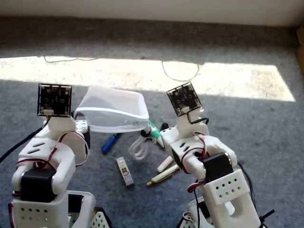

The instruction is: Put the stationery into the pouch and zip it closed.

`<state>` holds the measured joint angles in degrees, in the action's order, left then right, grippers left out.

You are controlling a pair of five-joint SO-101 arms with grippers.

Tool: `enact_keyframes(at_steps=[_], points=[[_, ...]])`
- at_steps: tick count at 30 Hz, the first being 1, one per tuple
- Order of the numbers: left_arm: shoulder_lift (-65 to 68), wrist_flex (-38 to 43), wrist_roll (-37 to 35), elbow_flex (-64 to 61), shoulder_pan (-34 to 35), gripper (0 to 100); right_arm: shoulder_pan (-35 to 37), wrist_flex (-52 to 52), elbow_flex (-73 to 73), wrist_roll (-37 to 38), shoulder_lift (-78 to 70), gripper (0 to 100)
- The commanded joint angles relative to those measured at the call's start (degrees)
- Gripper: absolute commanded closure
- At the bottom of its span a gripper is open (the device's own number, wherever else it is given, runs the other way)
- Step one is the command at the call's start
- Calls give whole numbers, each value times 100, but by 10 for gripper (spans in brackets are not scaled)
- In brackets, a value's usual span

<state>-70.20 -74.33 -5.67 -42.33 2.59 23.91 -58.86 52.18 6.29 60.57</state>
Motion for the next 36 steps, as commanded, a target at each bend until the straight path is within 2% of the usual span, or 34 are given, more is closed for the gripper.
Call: enact_keyframes(at_steps=[1,10,15,23,28,36], points=[[382,9,-132,655,-136,993,-180,251,-101,-62,127,789],[1499,-9,-404,1209,-92,993,-207,259,-110,-70,127,789],[1490,-18,-659,1270,295,993,-215,242,-136,-70,127,789],[1516,-97,-659,1235,330,993,-347,233,-136,-79,84,789],[1481,-62,-659,1095,338,993,-919,189,-585,-580,-840,789],[1499,-79,-659,1095,338,993,-1095,-1253,-2677,-1881,-3231,789]])
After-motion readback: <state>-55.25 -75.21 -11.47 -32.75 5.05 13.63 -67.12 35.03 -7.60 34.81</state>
